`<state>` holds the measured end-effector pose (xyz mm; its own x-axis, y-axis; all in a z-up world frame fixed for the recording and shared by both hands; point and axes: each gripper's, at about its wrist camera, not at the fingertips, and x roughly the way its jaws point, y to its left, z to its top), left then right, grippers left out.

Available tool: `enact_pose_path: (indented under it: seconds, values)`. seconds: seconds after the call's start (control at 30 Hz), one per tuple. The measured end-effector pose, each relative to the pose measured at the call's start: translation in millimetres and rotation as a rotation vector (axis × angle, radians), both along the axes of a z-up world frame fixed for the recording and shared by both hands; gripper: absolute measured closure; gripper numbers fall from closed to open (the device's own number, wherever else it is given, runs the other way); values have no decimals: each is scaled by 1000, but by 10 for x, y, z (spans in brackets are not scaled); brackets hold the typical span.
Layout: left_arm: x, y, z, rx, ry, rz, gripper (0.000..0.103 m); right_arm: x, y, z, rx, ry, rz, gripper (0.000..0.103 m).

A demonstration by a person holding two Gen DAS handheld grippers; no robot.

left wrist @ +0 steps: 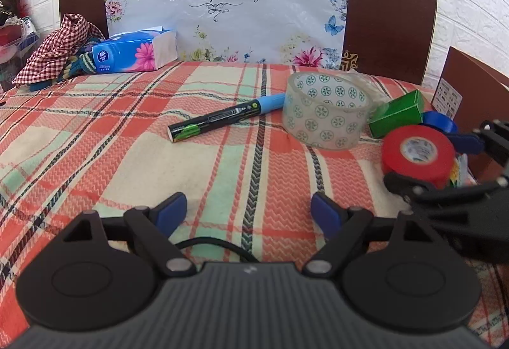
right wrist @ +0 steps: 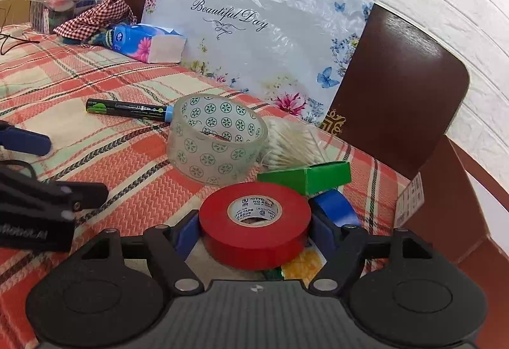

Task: Organize objects
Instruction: 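Grasp the red tape roll with the left gripper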

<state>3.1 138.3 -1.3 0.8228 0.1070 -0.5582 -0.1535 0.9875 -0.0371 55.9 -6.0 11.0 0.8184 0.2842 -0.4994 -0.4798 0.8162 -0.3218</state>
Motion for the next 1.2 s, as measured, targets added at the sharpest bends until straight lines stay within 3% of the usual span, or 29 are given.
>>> enact_pose_path:
  seconds: [0.13,0.23,0.47,0.6,0.87,1.2]
  values:
    - [3,-20,-2,17,4,-3,16,-377,-211,-56,-11,-19,25,31]
    - [1,-40,-1,30,8,-3,16,-645,-484,-51,44,22,-15,31]
    - [-13,-62,1,48,11,-2,15,-866,-1267,-66,207,134,-222,31]
    - [-18,-79,3,58,12,2,15,-923,-1595,-86,267,150,-333,31]
    - [-19,-93,2,75,21,10,12,-967,-1604,-104,216,114,-342,28]
    - [-25,-137,5,109,39,30,9,-1010,-1758,-84,299,144,-337,24]
